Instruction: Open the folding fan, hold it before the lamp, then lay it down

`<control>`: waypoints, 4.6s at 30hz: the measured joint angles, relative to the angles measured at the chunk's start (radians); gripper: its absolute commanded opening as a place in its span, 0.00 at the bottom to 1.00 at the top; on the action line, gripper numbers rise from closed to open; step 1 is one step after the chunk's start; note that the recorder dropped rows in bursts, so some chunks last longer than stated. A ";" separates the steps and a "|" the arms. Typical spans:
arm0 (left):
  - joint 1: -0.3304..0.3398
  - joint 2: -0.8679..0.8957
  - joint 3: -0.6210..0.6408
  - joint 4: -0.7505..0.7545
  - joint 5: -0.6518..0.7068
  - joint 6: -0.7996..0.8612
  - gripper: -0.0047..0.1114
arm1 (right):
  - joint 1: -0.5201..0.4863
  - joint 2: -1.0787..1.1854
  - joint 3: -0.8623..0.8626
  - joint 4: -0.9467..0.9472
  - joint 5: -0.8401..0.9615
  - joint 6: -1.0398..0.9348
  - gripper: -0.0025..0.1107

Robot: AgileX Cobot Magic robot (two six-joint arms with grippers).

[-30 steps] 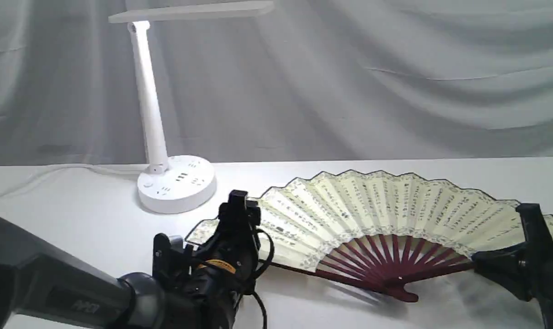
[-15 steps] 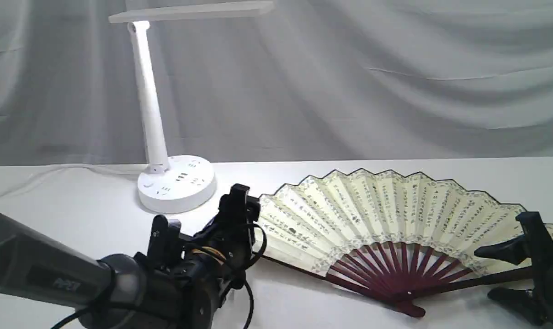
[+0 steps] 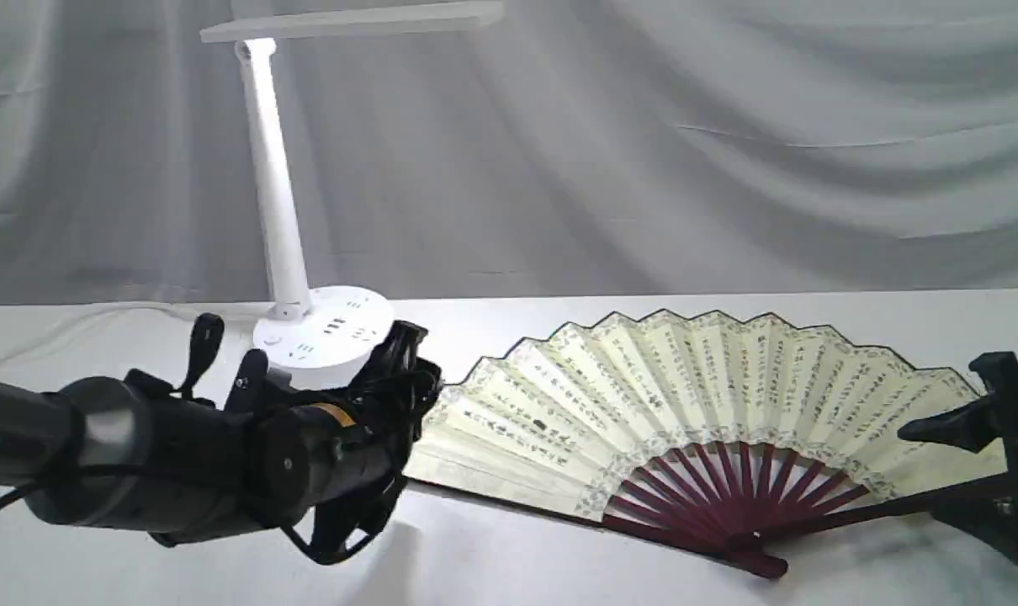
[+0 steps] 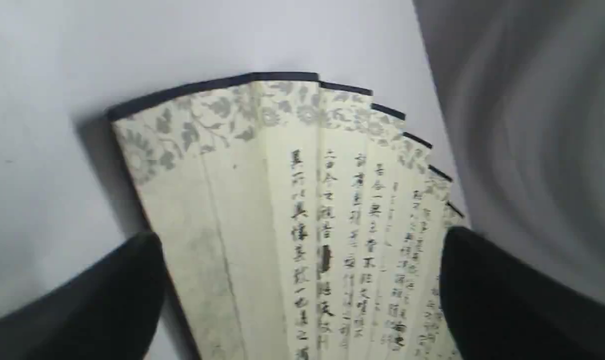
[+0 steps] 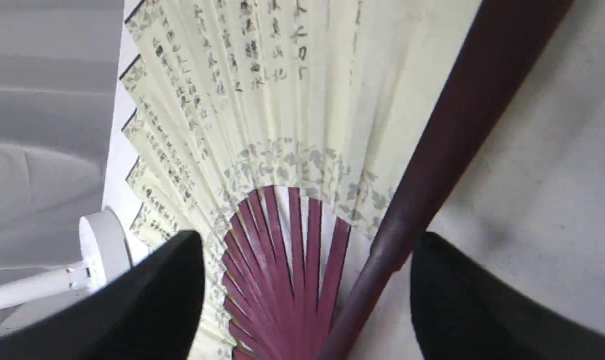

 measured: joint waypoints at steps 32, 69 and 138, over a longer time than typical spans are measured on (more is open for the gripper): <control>0.221 -0.287 0.000 0.394 0.906 0.536 0.07 | 0.291 -0.403 -0.011 -0.899 -0.009 0.326 0.38; 0.470 -0.482 0.000 0.596 1.205 0.923 0.04 | 0.278 -0.403 -0.145 -1.737 0.083 0.990 0.02; 0.470 -1.711 0.000 0.558 1.475 1.009 0.04 | 0.319 -1.622 -0.145 -1.657 0.478 0.788 0.02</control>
